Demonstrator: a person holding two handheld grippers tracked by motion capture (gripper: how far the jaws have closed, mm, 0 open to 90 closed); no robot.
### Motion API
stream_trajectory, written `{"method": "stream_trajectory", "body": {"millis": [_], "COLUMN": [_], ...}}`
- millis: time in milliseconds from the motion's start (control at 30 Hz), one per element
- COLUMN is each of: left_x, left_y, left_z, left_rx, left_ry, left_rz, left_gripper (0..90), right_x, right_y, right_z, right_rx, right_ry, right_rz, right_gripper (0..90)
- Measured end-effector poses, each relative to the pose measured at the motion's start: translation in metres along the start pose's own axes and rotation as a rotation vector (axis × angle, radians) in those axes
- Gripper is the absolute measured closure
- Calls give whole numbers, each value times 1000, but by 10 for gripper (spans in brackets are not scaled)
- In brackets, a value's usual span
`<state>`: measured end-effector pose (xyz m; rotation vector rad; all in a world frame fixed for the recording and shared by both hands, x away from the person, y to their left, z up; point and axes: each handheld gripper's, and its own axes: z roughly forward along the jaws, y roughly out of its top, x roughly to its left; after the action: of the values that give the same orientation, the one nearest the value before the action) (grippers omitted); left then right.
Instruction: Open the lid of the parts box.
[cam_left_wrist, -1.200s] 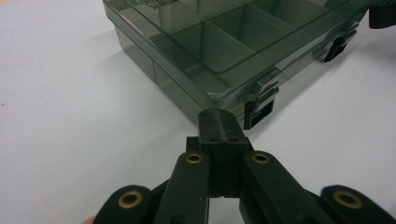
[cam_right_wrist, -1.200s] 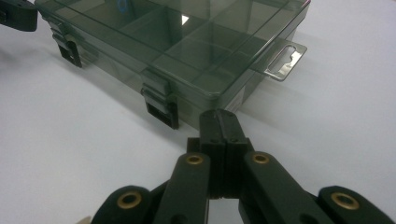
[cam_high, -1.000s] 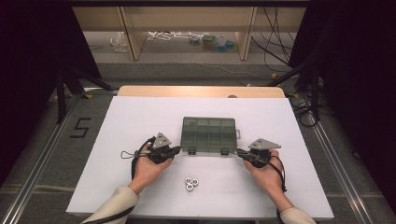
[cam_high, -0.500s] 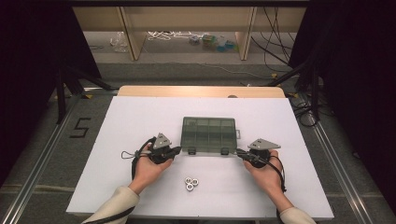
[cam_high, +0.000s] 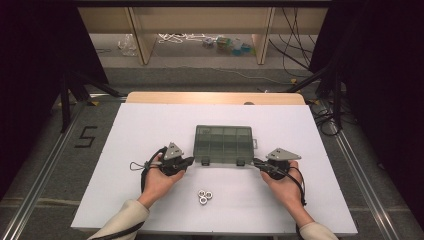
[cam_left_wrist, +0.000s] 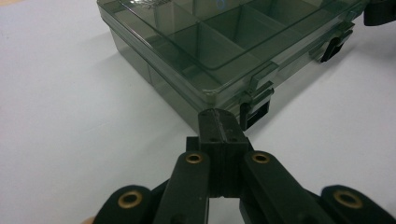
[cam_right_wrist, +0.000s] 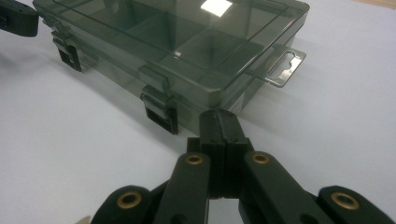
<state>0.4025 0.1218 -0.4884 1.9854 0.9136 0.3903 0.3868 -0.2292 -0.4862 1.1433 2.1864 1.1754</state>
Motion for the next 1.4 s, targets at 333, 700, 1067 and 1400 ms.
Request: {"method": "stream_trajectory", "body": {"millis": [333, 700, 1067, 1400], "left_x": [-1, 0, -3, -2], "left_y": [1, 4, 9, 16], "left_z": [0, -3, 0, -2], "left_rx": [-21, -43, -87, -107], "left_ry": [12, 24, 20, 29], "left_rz": [1, 4, -10, -8], "left_gripper": [900, 900, 900, 900], "right_x": [1, 2, 1, 1], "right_y": [2, 4, 6, 13], "right_z": [-2, -4, -6, -6], "right_rx": [-25, -37, -77, -117], "right_ry": [-1, -6, -8, -4], "right_rz": [-8, -1, -16, -5], "right_gripper": [900, 900, 900, 900]}}
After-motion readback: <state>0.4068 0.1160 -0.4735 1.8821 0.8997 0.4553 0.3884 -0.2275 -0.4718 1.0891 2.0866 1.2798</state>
